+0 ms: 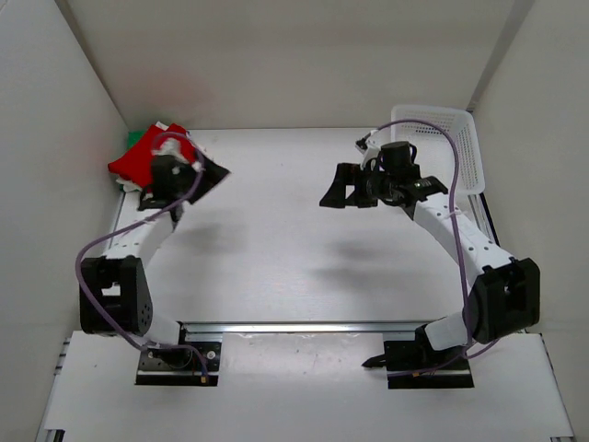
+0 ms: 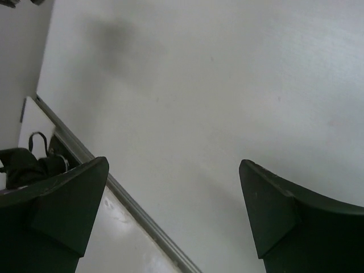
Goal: Fold and stack the t-shirts
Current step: Put the neatly folded tshirt into the corner of the board with the left arm
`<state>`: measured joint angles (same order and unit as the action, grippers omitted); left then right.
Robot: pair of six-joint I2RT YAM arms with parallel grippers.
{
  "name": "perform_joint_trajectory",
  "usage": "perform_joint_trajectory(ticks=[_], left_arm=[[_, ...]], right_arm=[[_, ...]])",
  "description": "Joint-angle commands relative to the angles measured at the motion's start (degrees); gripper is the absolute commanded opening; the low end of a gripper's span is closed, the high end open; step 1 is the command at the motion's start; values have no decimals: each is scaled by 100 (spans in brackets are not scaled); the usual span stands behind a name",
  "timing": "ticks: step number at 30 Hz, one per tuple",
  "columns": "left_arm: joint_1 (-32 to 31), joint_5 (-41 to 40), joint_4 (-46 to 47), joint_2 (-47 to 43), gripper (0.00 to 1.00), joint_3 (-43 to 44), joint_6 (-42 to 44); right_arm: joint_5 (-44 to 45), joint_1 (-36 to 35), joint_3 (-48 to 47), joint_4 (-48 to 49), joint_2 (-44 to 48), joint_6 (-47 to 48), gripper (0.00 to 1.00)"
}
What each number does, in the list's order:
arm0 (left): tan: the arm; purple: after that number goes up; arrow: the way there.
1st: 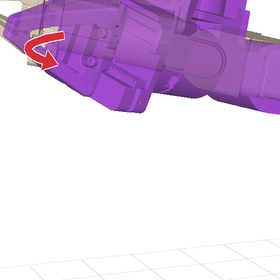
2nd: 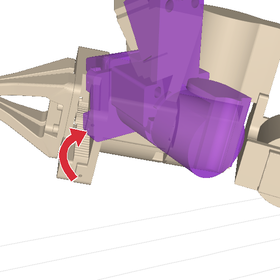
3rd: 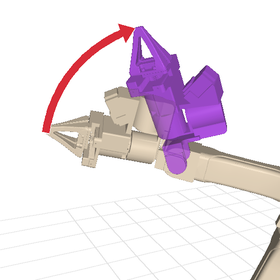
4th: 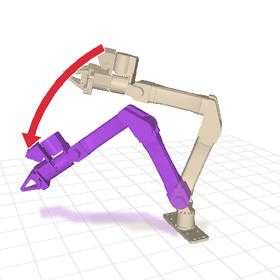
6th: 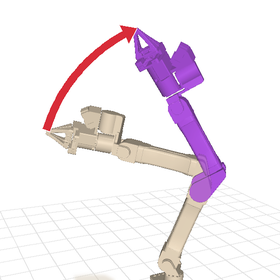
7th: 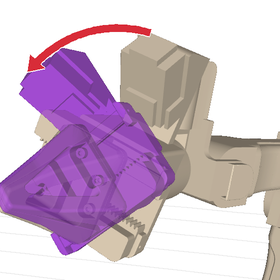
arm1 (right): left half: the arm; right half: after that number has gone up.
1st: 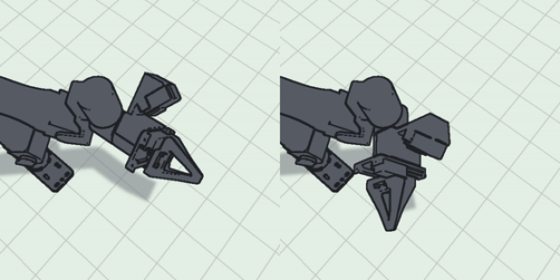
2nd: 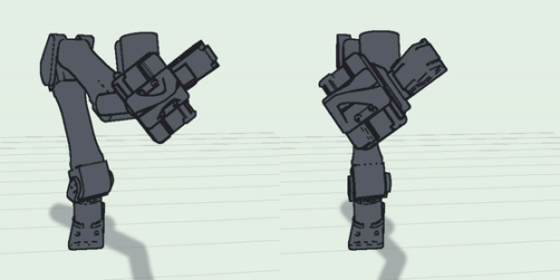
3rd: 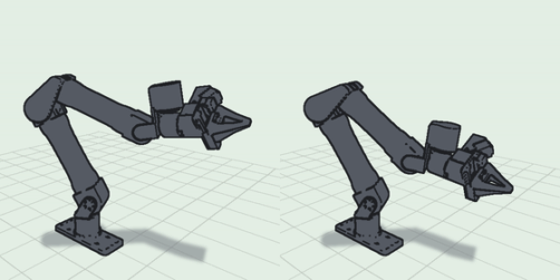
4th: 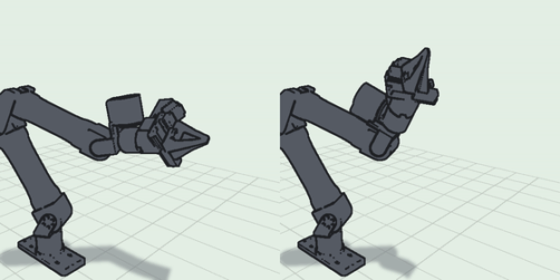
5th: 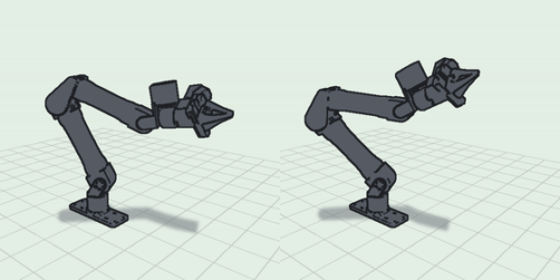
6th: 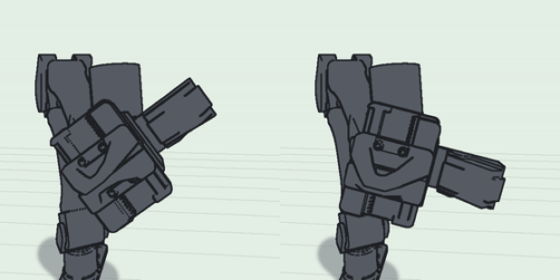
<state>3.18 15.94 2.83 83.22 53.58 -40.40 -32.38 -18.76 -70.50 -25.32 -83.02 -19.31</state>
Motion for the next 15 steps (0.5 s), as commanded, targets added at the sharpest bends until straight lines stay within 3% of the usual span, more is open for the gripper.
perform_joint_trajectory(ticks=[1, 3, 9, 15], left_arm=[[-1274, -302, -634, -52, 99, -50, 682], [-2124, -197, -880, 89, 99, 21, 919], [-3462, -13, -354, 80, 99, -743, 727], [-3641, 66, -265, 169, 99, -902, 718]], right_arm=[[328, -57, 684, -96, 418, 138, 100], [609, -250, 1133, -69, 796, 121, 99], [426, -75, 2523, 492, 1525, -126, 100], [460, 110, 2893, 625, 1518, 6, 99]])
